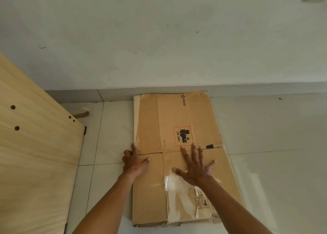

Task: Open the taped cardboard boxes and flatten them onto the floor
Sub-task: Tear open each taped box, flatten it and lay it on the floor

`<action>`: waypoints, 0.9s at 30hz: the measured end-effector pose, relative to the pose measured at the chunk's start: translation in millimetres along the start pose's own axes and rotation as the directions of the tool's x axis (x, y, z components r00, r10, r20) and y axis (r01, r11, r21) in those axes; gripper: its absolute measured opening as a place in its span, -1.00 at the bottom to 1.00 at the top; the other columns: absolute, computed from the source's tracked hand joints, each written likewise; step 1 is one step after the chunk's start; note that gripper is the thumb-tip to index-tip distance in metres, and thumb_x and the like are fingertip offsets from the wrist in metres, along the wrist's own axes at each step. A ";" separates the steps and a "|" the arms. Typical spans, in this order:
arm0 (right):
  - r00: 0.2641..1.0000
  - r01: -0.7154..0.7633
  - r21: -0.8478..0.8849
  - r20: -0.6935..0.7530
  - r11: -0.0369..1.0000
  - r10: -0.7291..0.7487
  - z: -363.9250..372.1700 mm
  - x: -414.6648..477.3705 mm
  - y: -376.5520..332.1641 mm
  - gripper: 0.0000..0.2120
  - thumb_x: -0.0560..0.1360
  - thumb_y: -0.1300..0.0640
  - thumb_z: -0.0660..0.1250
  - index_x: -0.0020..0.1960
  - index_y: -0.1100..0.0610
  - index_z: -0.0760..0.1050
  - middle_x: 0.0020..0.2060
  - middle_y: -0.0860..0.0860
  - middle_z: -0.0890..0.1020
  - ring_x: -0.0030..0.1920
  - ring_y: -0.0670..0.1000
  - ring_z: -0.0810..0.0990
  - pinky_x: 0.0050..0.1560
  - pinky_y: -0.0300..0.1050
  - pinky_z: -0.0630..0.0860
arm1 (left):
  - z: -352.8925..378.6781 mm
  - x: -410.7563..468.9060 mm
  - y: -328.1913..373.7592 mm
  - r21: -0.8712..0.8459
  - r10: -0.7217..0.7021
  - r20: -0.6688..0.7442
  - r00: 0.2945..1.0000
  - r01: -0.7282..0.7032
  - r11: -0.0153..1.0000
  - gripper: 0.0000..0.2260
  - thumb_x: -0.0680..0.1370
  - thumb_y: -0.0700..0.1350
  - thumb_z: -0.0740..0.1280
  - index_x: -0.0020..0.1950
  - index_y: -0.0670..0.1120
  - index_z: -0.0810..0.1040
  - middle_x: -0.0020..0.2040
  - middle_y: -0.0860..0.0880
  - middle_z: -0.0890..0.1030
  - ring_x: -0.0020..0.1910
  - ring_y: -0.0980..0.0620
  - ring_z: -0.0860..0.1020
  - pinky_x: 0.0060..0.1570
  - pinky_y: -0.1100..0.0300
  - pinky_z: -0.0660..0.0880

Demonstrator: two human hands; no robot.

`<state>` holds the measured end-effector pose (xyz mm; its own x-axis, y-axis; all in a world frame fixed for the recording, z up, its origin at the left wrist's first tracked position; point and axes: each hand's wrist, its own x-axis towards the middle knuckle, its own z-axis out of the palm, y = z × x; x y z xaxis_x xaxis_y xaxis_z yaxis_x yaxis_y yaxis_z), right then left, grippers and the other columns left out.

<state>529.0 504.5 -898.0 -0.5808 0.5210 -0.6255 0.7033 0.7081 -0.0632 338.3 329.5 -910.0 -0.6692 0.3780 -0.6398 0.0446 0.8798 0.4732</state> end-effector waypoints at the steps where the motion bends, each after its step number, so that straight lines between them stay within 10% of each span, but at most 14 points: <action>1: 1.000 -0.007 -0.001 0.003 1.000 0.007 0.6 0.4 -2.7 -0.01 0.29 -0.71 -0.13 0.47 -0.31 -0.55 0.45 -0.02 -0.62 0.50 0.17 -0.55 0.30 0.71 -0.22 | -1.6 3.6 1.2 0.035 -0.007 0.004 1.000 0.006 0.999 -0.10 0.54 0.21 0.38 0.63 -0.02 -0.15 0.40 -0.12 0.13 0.42 -0.18 0.18 0.40 -0.06 0.30; 7: 0.998 -0.030 -0.035 -0.049 0.999 0.028 -20.9 -22.1 -11.6 -0.09 0.40 -0.62 -0.17 0.55 -0.23 -0.46 0.55 0.06 -0.45 0.58 0.23 -0.36 0.36 0.65 -0.15 | -25.5 -27.9 22.9 0.376 0.104 -0.146 0.984 -0.042 0.926 0.01 0.49 0.27 0.40 0.64 -0.10 -0.18 0.56 -0.13 0.09 0.50 -0.20 0.18 0.36 -0.16 0.35; 13: 0.984 0.029 -0.028 -0.173 0.999 -0.033 -117.8 -146.7 -45.9 -0.22 0.54 -0.43 -0.23 0.63 -0.09 -0.31 0.63 0.13 -0.15 0.62 0.23 -0.09 0.47 0.49 -0.13 | -83.2 -148.9 68.5 0.605 0.178 0.065 0.982 -0.181 0.775 -0.05 0.49 0.38 0.31 0.65 -0.04 -0.09 0.62 -0.14 0.07 0.59 -0.22 0.06 0.50 -0.19 0.18; 19: 0.980 -0.004 -0.071 -0.197 0.997 -0.010 -265.7 -302.9 -71.0 -0.12 0.43 -0.44 -0.42 0.65 -0.04 -0.17 0.64 0.15 -0.06 0.62 0.25 -0.05 0.48 0.49 -0.08 | -198.5 -316.2 135.8 0.599 0.293 0.046 0.955 -0.261 0.757 -0.06 0.50 0.41 0.25 0.66 -0.03 -0.13 0.65 -0.14 -0.03 0.63 -0.21 -0.08 0.57 -0.19 0.01; 27: 0.946 0.082 0.045 -0.318 0.996 -0.064 -474.7 -494.1 -178.8 -0.30 0.63 -0.34 -0.09 0.65 0.00 -0.04 0.63 0.14 0.01 0.62 0.22 -0.01 0.51 0.41 -0.03 | -411.2 -502.8 218.1 0.410 0.472 -0.083 0.878 -0.402 0.819 -0.14 0.56 0.32 0.26 0.66 -0.05 -0.07 0.65 -0.13 0.03 0.63 -0.15 -0.03 0.59 -0.04 0.02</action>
<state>495.6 346.7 -208.4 -0.7244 0.5993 -0.3406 0.6710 0.7262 -0.1493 379.5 212.8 -236.2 -0.6278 0.7233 -0.2877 0.6095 0.6867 0.3962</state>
